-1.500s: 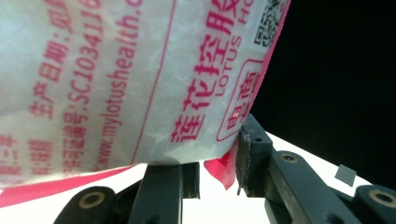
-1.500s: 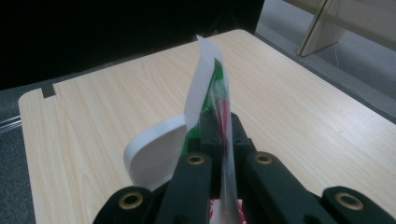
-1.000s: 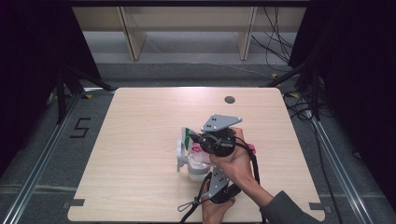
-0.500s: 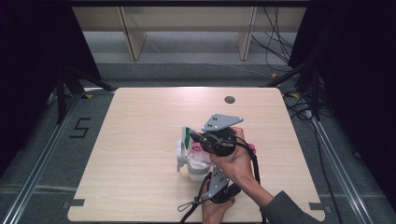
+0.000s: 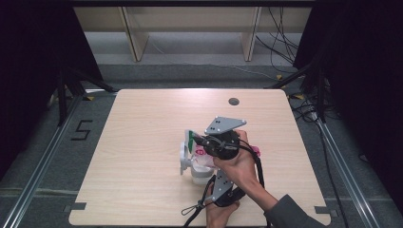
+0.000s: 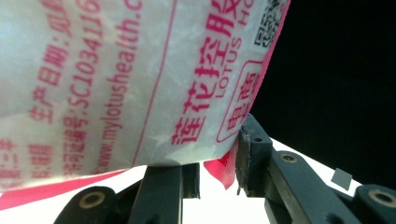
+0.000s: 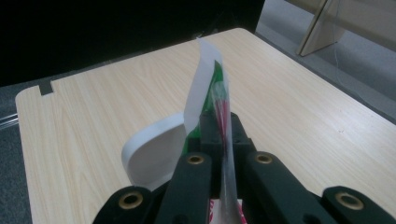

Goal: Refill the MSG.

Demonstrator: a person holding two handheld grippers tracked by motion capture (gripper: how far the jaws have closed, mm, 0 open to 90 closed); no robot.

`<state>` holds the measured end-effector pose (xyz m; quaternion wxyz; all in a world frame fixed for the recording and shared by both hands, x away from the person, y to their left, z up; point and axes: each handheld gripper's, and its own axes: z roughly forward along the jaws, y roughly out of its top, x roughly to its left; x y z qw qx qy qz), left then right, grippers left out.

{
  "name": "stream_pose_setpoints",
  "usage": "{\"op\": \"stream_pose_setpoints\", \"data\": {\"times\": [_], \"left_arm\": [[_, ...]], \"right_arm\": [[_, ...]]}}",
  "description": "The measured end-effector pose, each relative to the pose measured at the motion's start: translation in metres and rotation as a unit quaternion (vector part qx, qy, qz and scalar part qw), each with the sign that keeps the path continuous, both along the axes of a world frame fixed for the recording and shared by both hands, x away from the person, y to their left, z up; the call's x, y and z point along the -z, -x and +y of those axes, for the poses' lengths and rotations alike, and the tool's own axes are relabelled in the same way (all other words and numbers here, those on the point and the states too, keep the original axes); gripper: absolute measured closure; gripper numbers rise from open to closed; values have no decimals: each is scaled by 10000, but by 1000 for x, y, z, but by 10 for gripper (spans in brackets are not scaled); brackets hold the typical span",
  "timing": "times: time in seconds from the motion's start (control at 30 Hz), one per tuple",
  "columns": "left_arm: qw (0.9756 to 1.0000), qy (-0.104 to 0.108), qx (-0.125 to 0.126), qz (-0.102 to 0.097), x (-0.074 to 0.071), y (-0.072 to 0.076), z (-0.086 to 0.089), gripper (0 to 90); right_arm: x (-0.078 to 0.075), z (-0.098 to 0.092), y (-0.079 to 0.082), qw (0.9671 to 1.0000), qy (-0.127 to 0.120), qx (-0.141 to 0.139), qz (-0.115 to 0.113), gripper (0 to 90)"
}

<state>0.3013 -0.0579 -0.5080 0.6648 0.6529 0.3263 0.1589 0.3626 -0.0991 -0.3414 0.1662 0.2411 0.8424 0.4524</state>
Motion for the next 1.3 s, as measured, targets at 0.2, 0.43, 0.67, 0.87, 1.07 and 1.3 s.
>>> {"op": "stream_pose_setpoints", "data": {"times": [0.2, 0.43, 0.67, 0.87, 1.07, 1.3], "left_arm": [[10000, -10, -6, -3, 0, 0, 0, 730], [10000, -24, -17, -16, -1, 0, 0, 730], [10000, -6, -18, -13, -1, 1, 0, 730], [10000, 19, -17, -18, -1, 1, 0, 730], [10000, 2, -50, -31, 0, 0, -1, 730], [9990, 424, -109, 12, -2, 1, -7, 731]], "right_arm": [[-1, 0, 2, 10000, -52, -15, 8, 900], [-1, 0, 3, 9999, -89, 63, 40, 900], [-1, 0, 2, 10000, -63, -27, 32, 900], [0, 1, 3, 10000, -31, 17, -19, 900], [-1, 1, 3, 10000, -6, 57, 10, 900], [0, 3, 3, 10000, 0, 12, -29, 900]]}}
